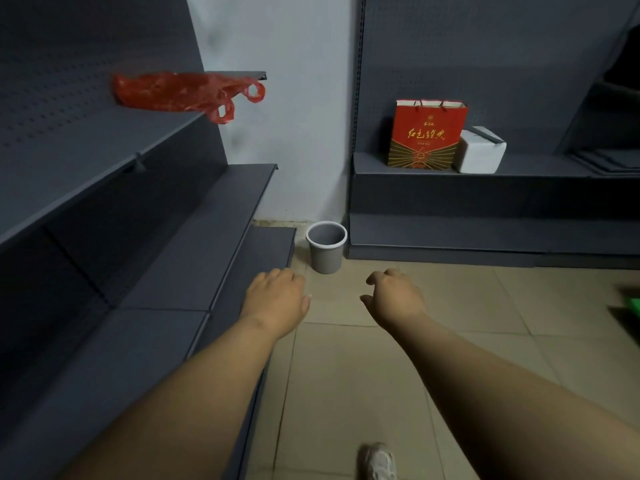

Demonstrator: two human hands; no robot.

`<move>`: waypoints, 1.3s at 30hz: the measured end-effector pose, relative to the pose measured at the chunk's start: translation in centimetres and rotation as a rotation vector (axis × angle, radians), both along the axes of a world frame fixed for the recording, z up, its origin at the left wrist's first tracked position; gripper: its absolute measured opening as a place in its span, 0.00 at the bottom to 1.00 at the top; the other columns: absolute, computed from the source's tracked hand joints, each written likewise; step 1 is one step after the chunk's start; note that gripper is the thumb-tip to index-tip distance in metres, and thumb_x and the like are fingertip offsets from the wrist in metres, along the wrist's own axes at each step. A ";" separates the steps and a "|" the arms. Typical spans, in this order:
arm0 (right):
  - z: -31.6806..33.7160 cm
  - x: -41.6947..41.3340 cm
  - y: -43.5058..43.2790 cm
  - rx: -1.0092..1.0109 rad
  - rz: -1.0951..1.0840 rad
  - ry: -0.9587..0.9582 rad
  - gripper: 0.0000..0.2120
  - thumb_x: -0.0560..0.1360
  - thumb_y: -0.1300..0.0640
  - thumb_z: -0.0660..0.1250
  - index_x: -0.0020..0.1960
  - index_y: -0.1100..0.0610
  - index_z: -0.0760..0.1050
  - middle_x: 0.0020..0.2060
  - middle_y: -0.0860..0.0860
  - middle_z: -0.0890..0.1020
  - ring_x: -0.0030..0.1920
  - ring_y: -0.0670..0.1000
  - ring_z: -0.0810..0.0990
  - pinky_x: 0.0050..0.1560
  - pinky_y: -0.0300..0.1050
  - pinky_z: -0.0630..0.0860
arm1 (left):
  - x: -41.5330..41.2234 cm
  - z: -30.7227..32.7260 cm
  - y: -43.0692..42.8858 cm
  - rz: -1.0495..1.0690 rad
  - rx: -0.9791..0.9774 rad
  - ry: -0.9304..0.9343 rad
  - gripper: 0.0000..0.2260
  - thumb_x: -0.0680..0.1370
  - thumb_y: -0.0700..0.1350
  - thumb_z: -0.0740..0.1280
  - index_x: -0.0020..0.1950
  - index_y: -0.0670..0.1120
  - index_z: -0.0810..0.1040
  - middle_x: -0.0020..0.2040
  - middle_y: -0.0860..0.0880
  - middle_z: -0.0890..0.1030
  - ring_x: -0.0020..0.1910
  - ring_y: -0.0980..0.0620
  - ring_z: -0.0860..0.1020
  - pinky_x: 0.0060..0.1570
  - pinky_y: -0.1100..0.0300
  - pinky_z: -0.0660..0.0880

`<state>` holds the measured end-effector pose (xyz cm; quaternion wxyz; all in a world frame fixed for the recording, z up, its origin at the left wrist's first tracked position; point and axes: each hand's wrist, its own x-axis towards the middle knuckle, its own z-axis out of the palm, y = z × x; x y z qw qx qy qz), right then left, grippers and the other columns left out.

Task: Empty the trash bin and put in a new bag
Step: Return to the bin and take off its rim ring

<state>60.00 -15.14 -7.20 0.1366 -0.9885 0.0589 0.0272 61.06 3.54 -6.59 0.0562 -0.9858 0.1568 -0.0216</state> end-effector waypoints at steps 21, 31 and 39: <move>1.0 32.7 -10.9 -0.042 0.094 0.029 0.19 0.77 0.49 0.62 0.66 0.55 0.71 0.62 0.55 0.74 0.64 0.58 0.70 0.60 0.53 0.71 | 31.8 0.9 -10.3 0.126 -0.041 0.006 0.18 0.79 0.54 0.55 0.63 0.45 0.71 0.60 0.46 0.75 0.59 0.46 0.72 0.58 0.53 0.66; -2.0 45.7 -11.6 -0.042 0.095 0.062 0.18 0.78 0.51 0.61 0.66 0.55 0.70 0.63 0.55 0.73 0.64 0.57 0.70 0.61 0.52 0.70 | 45.6 -2.0 -10.4 0.122 -0.034 0.014 0.18 0.79 0.53 0.55 0.62 0.44 0.72 0.59 0.45 0.76 0.59 0.45 0.73 0.56 0.53 0.67; -5.0 62.8 -10.1 -0.017 0.058 0.085 0.16 0.78 0.56 0.61 0.65 0.55 0.70 0.64 0.55 0.72 0.64 0.58 0.69 0.61 0.51 0.70 | 63.0 -5.2 -8.5 0.080 -0.048 -0.012 0.17 0.79 0.54 0.55 0.60 0.45 0.74 0.58 0.46 0.77 0.58 0.45 0.73 0.60 0.52 0.67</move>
